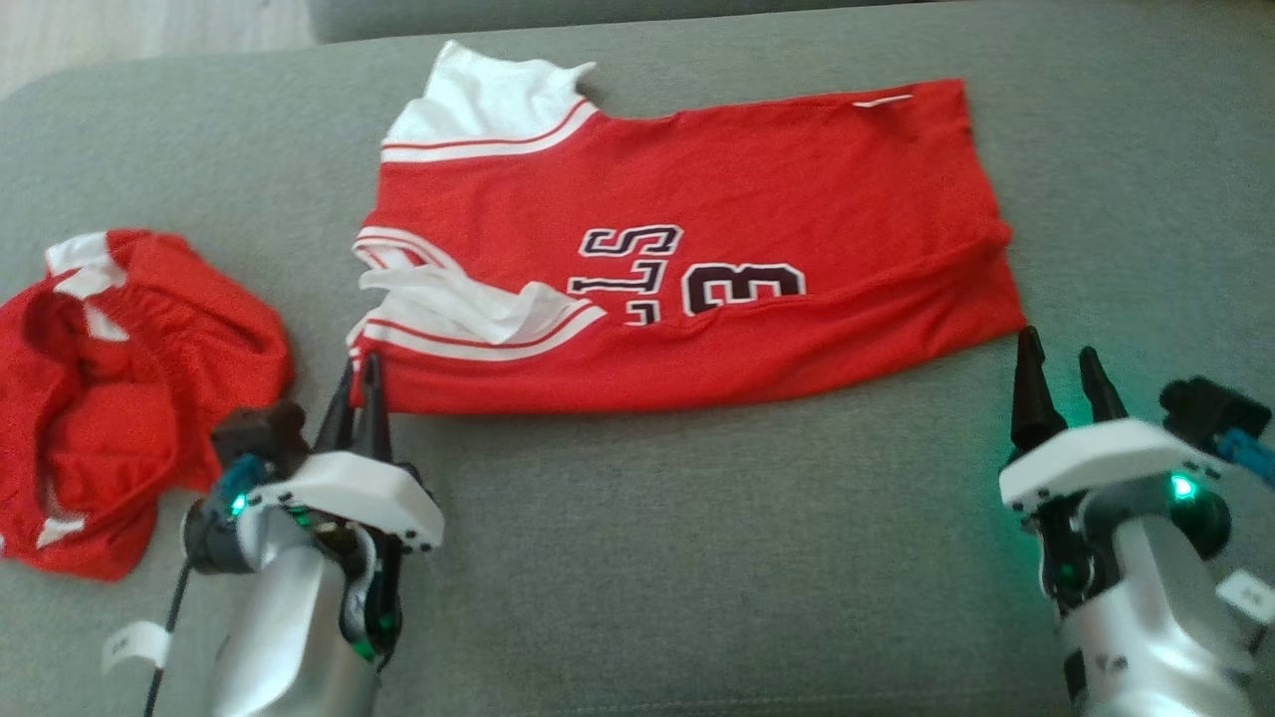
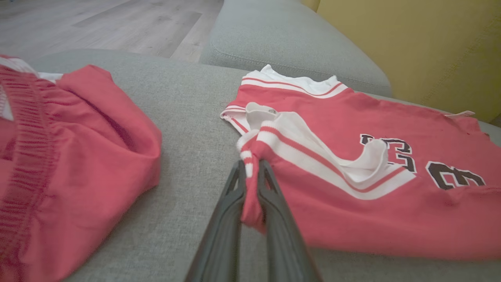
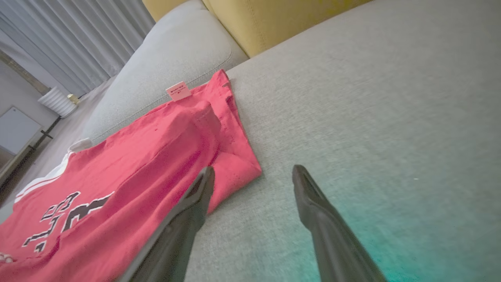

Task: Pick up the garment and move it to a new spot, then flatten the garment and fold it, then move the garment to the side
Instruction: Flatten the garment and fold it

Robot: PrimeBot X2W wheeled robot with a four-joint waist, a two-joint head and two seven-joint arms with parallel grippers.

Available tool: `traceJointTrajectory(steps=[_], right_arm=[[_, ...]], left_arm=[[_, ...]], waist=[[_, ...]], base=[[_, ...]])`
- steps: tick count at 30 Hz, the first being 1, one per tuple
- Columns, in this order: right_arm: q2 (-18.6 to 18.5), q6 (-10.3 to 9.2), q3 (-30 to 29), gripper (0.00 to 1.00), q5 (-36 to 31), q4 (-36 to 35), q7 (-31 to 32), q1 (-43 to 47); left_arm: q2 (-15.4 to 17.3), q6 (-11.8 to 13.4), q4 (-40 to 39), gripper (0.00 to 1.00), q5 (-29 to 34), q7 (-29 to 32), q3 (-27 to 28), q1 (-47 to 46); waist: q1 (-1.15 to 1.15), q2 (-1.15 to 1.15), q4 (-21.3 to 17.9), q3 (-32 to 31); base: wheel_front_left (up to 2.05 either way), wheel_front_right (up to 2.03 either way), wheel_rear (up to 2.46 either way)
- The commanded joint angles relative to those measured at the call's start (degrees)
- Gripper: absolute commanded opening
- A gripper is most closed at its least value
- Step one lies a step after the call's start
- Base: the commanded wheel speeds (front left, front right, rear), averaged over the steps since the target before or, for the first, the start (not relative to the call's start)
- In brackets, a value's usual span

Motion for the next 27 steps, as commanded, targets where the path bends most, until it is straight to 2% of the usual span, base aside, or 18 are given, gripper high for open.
traceJointTrajectory(steps=[1,4,8,14,16,27], right_arm=[[0.07,0.39,1.01,1.00,1.18,0.00,0.73,-2.99],[0.07,0.39,-0.56,1.00,4.04,5.13,2.66,-6.29],[0.07,0.39,-2.62,1.00,3.88,11.63,3.93,-10.49],[0.07,0.39,-0.47,1.00,5.27,16.80,4.58,-15.00],[0.07,0.39,0.30,0.00,4.67,18.20,4.43,-15.67],[-1.00,0.39,-0.56,0.00,0.76,21.49,-0.88,-14.73]], left_arm=[[0.68,-0.27,-2.53,0.00,0.48,-0.32,0.96,0.10],[0.56,-0.50,-4.39,0.00,0.78,-0.33,-0.63,0.74],[0.48,-0.40,-5.58,0.00,0.68,-0.33,-2.60,0.96],[0.46,0.30,-6.37,0.00,-0.19,-0.33,-4.58,0.61],[0.46,0.53,-6.37,0.00,-0.28,-0.33,-4.74,0.60],[0.53,1.16,-4.78,0.00,0.34,-0.33,-3.00,2.41]], waist=[[0.00,0.00,1.09,0.49],[0.00,0.00,2.28,0.93],[0.00,0.00,3.22,1.53],[0.00,0.00,3.38,2.47],[0.00,0.00,3.14,2.42],[0.00,0.00,1.45,-1.13]], base=[[0.00,0.00,0.00],[0.00,0.00,0.00],[0.00,0.00,0.00],[0.00,0.00,0.00],[0.00,0.00,0.00],[0.00,0.00,0.00]])
